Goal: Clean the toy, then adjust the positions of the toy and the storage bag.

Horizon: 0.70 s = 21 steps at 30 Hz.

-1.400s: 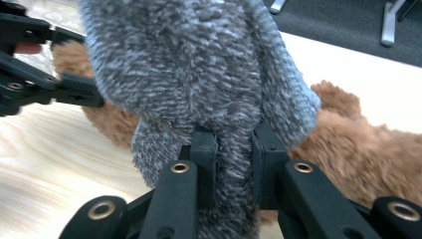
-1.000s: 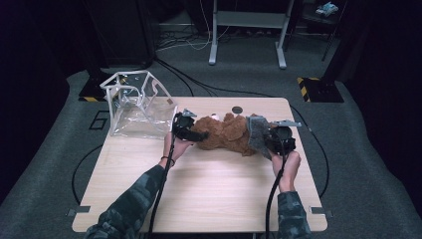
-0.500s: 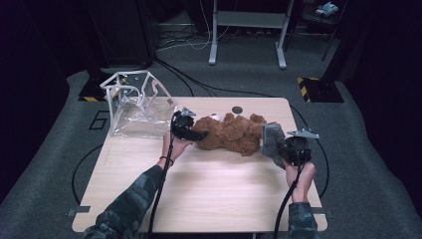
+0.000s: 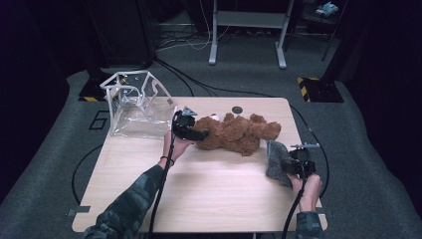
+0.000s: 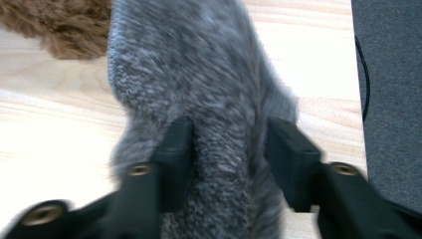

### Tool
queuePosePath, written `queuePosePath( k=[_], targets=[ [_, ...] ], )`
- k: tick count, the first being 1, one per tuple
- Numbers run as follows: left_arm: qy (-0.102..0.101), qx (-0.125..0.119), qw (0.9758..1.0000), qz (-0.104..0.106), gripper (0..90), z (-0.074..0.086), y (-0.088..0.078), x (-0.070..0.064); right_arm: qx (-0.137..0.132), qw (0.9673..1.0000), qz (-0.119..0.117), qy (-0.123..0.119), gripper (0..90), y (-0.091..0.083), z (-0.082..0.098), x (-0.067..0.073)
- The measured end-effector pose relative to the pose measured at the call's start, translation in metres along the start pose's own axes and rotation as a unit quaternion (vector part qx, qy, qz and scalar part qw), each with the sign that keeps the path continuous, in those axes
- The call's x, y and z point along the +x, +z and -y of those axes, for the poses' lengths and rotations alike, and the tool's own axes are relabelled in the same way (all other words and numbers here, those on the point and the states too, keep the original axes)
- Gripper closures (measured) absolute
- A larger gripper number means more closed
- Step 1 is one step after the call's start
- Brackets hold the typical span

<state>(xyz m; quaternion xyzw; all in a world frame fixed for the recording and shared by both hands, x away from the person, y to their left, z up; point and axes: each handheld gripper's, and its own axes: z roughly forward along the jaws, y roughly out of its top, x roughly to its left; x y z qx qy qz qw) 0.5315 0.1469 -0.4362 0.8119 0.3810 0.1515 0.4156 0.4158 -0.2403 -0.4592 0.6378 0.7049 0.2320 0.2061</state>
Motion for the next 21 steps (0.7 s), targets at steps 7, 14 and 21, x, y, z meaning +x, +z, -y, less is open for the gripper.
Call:
queuePosePath(
  k=[7,14,21],
  targets=[
    [-0.005,-0.006,1.0,-0.002,20.6,0.0,-0.003,0.002,-0.042,0.9984,-0.039,-0.007,20.0,-0.016,-0.013,0.004],
    [-0.003,0.0,1.0,0.003,20.4,0.002,-0.001,0.004,-0.051,0.9967,-0.059,-0.023,15.3,-0.013,-0.027,0.008],
    [-0.006,0.007,0.9999,0.004,19.4,0.003,0.003,0.005,-0.061,0.9945,-0.081,-0.027,13.4,-0.007,-0.044,0.014]
  ],
)
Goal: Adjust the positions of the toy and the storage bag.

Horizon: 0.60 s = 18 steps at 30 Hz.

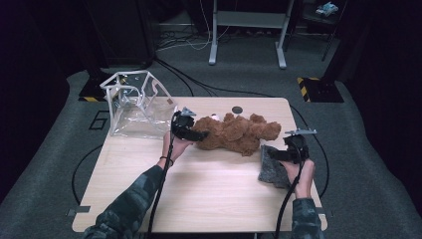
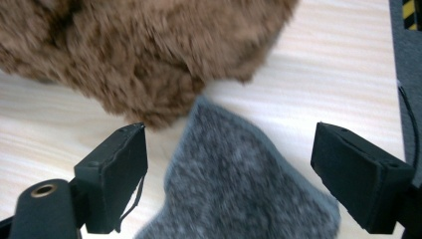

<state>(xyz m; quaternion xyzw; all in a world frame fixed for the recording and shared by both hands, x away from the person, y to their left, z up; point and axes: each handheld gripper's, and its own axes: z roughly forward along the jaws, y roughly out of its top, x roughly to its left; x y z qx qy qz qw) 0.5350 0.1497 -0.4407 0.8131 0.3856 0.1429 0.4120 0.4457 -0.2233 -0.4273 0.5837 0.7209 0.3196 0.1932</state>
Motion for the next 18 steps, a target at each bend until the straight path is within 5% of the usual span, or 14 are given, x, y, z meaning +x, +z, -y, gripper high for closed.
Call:
queuePosePath(
  k=[9,18],
  targets=[
    [0.005,0.016,0.9998,0.012,24.3,0.002,0.007,0.002,-0.003,0.9998,-0.017,-0.013,11.3,0.015,-0.034,0.004],
    [0.011,0.021,0.9996,0.013,38.9,0.004,0.009,0.001,0.018,0.9996,-0.02,-0.008,24.2,0.036,-0.051,-0.006]
  ],
)
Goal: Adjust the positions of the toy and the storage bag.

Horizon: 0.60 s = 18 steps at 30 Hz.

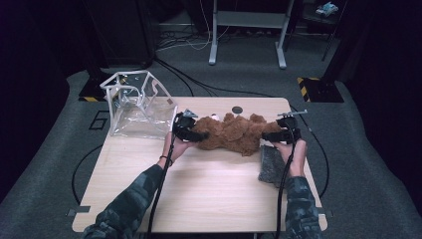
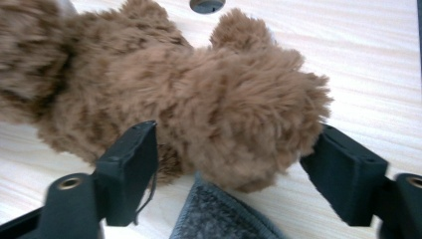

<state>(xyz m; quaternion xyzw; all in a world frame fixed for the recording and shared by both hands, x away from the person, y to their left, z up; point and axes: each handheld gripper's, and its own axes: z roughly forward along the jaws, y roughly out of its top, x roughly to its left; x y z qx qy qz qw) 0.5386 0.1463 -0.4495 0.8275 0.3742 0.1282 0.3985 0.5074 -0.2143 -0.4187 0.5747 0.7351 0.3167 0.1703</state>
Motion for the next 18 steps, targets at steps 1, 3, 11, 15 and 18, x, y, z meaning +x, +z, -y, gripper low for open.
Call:
queuePosePath(
  k=[1,3,11,15,18],
  targets=[
    [0.001,-0.001,1.0,0.0,41.4,0.0,0.0,0.0,0.007,0.9999,0.003,0.008,28.3,0.002,0.0,-0.001],
    [0.005,-0.001,1.0,0.002,45.9,0.001,0.001,0.0,0.016,0.9998,-0.007,0.011,34.0,0.007,0.0,-0.004],
    [0.017,-0.005,0.9998,0.003,66.7,0.004,0.004,0.0,0.007,0.9999,-0.014,-0.006,65.3,0.012,-0.001,-0.003],
    [0.024,-0.017,0.9996,0.0,72.9,0.005,0.003,0.001,-0.011,0.9996,-0.001,-0.025,70.4,0.01,-0.004,0.001],
    [0.029,-0.026,0.9992,-0.002,74.4,0.003,0.0,0.0,-0.033,0.9987,0.012,-0.037,71.7,0.001,-0.009,0.007]
  ],
)
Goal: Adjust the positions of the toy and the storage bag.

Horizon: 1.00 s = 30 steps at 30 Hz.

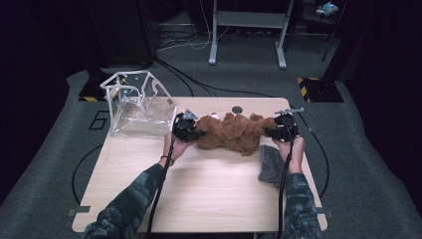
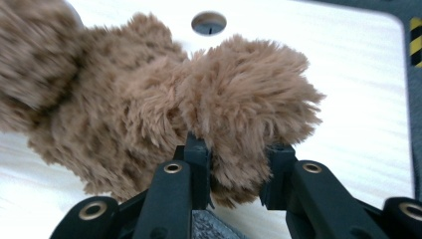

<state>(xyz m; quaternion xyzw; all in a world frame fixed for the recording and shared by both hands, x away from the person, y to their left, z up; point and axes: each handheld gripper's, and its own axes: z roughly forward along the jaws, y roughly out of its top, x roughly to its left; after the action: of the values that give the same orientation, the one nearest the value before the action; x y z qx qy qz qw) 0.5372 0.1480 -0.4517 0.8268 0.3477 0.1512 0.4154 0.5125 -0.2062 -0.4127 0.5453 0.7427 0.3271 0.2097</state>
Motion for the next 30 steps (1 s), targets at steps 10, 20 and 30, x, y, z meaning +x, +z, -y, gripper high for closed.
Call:
queuePosePath(
  k=[10,20,30],
  targets=[
    [0.0,-0.036,0.9994,-0.002,74.9,-0.015,-0.024,0.006,-0.045,0.9988,0.007,-0.019,72.2,-0.027,-0.014,0.015],
    [0.003,-0.067,0.9977,-0.006,74.9,-0.03,-0.058,0.018,-0.082,0.9957,-0.001,-0.042,72.2,-0.059,-0.029,0.036],
    [0.013,-0.082,0.9965,-0.005,75.1,-0.037,-0.074,0.023,-0.1,0.9939,-0.009,-0.044,72.1,-0.092,-0.029,0.058]
  ],
)
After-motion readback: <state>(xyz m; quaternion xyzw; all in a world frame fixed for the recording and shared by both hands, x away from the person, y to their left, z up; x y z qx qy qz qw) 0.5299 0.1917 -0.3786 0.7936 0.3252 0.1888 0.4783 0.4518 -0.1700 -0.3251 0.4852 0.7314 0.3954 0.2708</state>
